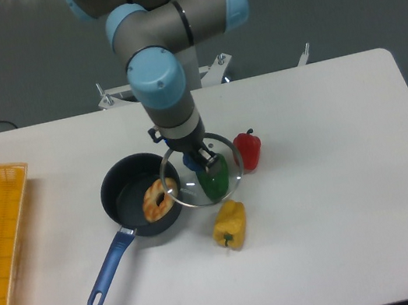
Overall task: Close the pot lid
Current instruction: 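Move the lid over the saucepan rim and lower it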
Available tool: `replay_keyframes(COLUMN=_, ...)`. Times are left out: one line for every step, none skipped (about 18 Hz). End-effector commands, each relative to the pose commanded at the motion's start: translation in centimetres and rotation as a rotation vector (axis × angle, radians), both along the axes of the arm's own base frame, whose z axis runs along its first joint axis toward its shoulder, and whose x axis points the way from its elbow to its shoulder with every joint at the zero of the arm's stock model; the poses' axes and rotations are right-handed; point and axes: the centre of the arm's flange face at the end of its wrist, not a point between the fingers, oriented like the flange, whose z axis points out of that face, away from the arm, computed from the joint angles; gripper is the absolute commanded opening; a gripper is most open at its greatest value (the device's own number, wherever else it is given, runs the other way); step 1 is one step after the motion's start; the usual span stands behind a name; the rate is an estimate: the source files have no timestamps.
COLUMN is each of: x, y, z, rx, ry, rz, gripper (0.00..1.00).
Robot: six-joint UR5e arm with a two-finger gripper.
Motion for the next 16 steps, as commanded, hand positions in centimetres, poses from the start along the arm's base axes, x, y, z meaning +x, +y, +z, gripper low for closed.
replay_keyframes(x=0.5, y=0.2, z=0.0, rx=0.001, ry=0.000, rz=-0.002, gripper=0.59)
replay_keyframes(x=0.8, y=0.4, z=0.0, rx=0.000, ry=0.000, rz=-0.002, gripper=0.59)
replay_keyframes(x=1.4, y=0.7, z=-0.1, rx=0.000, ry=0.000, rz=0.001, gripper=0.59)
replay_keyframes(x=1.8, y=0.9, z=-0.1, rx=0.000, ry=-0.001, rz=0.003, gripper=0.59)
replay_keyframes(x=2.3, y=1.2, z=0.0, rx=0.002, ry=0.001, rz=0.000, gripper=0.59)
replay_keyframes(x=2.5, y=1.3, z=-0.1, rx=0.001, ry=0.000, rz=0.003, gripper=0.59)
replay_keyframes(x=2.6, y=1.4, z=-0.1, rx=0.002, ry=0.001, rz=0.010, gripper=0.59)
replay_keyframes(x=2.9, y=1.6, z=-0.1, rx=0.002, ry=0.001, rz=0.013, gripper=0.59)
replay_keyframes(x=3.4, y=1.8, z=-0.1, rx=-0.002, ry=-0.002, rz=0.007, gripper=0.59)
replay_keyframes(x=3.6, y=1.8, z=-0.1, rx=-0.013, ry=-0.010, rz=0.006, gripper=0.59)
replay_keyframes(x=3.6, y=1.7, z=-0.1, rx=-0.022, ry=-0.017, rz=0.007, gripper=0.59)
replay_keyframes(x=3.7, y=1.7, z=0.0, rx=-0.025, ry=-0.019, rz=0.016, gripper=0.59)
replay_keyframes(x=3.8, y=1.8, z=0.0, rx=-0.024, ry=-0.018, rz=0.030, gripper=0.59)
replay_keyframes(x=3.8, y=1.8, z=-0.1, rx=-0.025, ry=-0.019, rz=0.039, gripper=0.59)
replay_keyframes(x=3.9, y=1.8, z=-0.1, rx=-0.024, ry=-0.018, rz=0.045, gripper=0.59)
replay_keyframes(x=4.5, y=2.1, z=-0.2, rx=-0.026, ry=-0.019, rz=0.045, gripper=0.59)
